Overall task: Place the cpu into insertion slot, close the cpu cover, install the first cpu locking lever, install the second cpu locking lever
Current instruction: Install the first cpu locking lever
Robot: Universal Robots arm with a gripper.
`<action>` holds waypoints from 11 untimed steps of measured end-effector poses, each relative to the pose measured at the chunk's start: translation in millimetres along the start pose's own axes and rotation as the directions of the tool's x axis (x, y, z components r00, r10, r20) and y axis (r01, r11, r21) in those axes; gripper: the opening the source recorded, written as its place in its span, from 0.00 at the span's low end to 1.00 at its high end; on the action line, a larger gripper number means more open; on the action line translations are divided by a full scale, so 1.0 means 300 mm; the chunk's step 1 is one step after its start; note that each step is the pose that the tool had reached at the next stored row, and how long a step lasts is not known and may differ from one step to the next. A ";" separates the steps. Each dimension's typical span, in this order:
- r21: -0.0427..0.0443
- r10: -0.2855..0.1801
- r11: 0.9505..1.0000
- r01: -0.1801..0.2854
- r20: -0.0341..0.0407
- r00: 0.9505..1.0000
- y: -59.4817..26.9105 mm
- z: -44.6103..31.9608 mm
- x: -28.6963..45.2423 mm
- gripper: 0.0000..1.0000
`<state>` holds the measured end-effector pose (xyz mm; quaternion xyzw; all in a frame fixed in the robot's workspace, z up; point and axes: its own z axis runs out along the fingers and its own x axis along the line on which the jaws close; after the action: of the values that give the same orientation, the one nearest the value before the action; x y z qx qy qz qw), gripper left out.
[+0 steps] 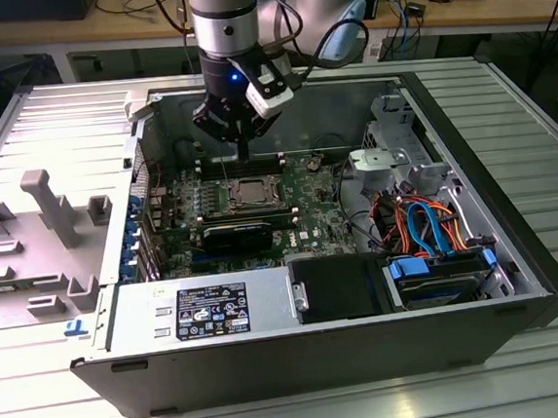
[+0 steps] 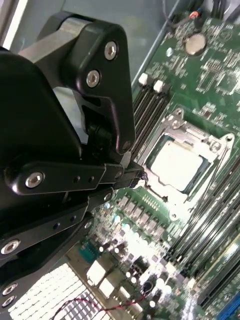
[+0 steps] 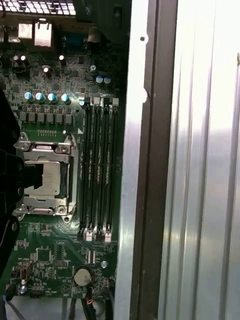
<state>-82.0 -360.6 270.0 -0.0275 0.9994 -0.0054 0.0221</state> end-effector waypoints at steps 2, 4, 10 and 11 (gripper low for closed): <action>-0.002 -0.007 1.000 0.007 -0.016 1.000 0.003 -0.001 0.045 0.11; -0.004 -0.008 1.000 0.008 -0.030 1.000 0.003 -0.002 0.050 0.11; -0.007 -0.045 0.999 0.045 -0.039 0.998 0.006 -0.003 0.112 0.11; -0.007 -0.052 0.999 0.052 -0.039 0.998 0.007 -0.003 0.114 0.11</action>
<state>-116.1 -360.3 269.4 -0.0533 0.9986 -0.0035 0.0022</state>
